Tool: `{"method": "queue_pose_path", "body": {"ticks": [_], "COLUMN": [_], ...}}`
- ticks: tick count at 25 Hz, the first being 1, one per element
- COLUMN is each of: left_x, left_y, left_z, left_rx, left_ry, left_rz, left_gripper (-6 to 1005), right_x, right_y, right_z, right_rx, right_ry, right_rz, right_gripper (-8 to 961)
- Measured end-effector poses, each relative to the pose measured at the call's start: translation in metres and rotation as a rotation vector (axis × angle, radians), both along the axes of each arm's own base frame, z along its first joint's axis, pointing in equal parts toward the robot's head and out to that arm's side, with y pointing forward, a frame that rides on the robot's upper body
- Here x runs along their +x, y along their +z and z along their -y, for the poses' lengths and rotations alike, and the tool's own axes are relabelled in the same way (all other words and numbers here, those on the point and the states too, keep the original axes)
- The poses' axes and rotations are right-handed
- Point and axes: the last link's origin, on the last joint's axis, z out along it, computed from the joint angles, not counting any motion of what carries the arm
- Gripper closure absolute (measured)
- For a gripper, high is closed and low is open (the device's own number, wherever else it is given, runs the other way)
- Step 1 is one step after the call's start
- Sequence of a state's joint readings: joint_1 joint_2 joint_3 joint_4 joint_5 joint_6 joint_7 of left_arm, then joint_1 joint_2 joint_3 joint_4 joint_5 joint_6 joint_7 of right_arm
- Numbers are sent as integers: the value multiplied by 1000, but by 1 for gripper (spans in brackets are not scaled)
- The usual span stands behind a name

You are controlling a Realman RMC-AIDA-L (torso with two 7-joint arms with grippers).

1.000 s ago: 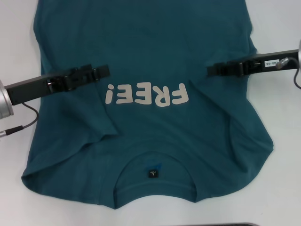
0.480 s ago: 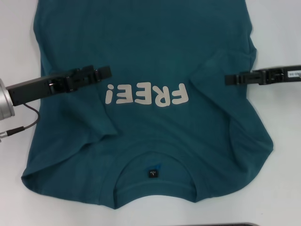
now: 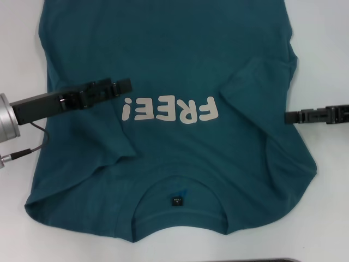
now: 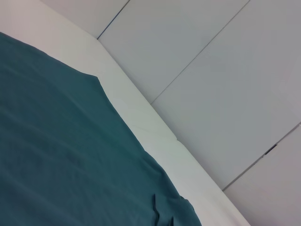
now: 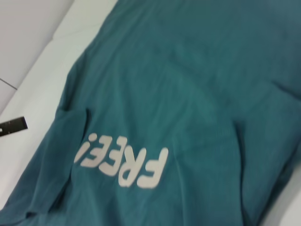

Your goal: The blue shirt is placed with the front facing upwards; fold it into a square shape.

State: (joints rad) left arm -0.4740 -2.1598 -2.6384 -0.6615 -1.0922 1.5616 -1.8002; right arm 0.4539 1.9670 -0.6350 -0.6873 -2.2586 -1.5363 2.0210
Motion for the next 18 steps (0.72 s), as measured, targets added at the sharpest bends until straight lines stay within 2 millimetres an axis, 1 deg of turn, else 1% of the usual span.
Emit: {"method": "queue_pose_path", "body": {"ticks": [6, 11, 18], "left_x": [0, 1, 1], "left_y": [-1, -1, -1], "left_z": [1, 0, 0], "left_rx": [-3, -4, -4], "left_ry": [1, 0, -2], "left_rz": [3, 4, 2], "left_gripper": [95, 95, 95], "right_x": [7, 4, 1], "right_y": [-7, -14, -17], "right_z": [10, 11, 12], "right_rx": [-27, -49, -66], "right_ry": [-20, -12, -4], "right_rz": [13, 9, -4], "right_gripper": [23, 29, 137]}}
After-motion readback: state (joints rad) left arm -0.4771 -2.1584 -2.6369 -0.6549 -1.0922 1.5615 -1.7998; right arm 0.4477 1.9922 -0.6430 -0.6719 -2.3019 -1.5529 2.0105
